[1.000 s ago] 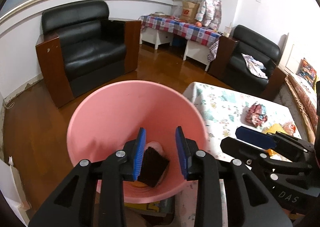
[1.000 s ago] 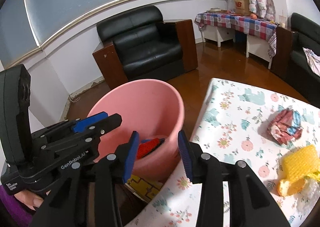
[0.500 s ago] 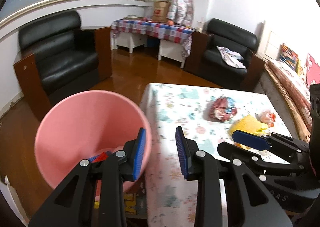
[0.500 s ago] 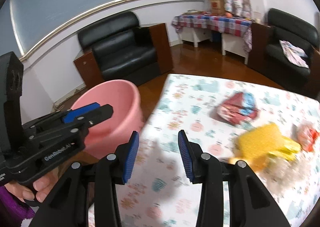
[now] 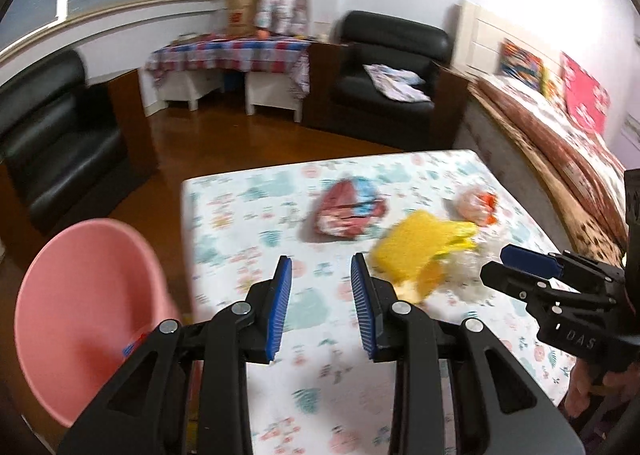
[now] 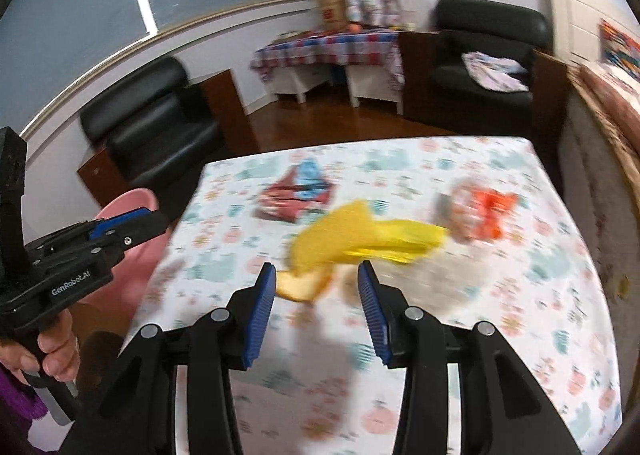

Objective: Collect trash
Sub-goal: 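Move both open tools back over the table trash, then grasp the yellow foam net with the left gripper while the right gripper approaches the bubble wrap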

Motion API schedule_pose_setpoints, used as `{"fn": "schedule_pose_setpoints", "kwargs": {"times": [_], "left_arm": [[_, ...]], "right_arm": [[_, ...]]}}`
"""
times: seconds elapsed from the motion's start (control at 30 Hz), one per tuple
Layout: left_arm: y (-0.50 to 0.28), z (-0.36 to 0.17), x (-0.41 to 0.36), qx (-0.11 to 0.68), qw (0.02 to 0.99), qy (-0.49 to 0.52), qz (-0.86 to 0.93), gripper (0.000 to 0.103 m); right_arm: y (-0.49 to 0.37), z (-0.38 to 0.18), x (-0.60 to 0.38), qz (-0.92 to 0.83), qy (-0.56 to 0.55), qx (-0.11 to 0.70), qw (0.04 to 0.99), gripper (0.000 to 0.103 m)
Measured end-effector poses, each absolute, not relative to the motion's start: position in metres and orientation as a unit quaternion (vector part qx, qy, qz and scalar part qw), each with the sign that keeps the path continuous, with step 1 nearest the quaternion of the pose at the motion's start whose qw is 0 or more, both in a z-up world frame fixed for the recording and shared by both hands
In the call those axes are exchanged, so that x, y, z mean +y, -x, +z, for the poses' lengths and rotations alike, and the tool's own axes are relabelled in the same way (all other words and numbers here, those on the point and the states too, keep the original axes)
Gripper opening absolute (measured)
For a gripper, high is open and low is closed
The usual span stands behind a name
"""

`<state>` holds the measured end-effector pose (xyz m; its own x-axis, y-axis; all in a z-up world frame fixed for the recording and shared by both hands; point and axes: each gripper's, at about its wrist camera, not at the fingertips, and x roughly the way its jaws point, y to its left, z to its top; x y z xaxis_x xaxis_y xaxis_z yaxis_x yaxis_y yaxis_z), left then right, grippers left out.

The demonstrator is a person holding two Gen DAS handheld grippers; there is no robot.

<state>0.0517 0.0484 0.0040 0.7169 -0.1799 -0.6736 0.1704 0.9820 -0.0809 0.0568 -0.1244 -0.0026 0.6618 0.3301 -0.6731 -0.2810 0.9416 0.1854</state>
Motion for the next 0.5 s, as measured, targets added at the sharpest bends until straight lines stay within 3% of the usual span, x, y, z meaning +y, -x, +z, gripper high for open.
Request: {"fn": "schedule_pose_setpoints", "kwargs": {"times": [0.5], "left_arm": [[-0.105,-0.035,-0.034,0.410,0.886,-0.069,-0.206,0.031]], "right_arm": [[-0.065,-0.035,-0.170,0.129,-0.086,0.414,0.897,0.047]]}}
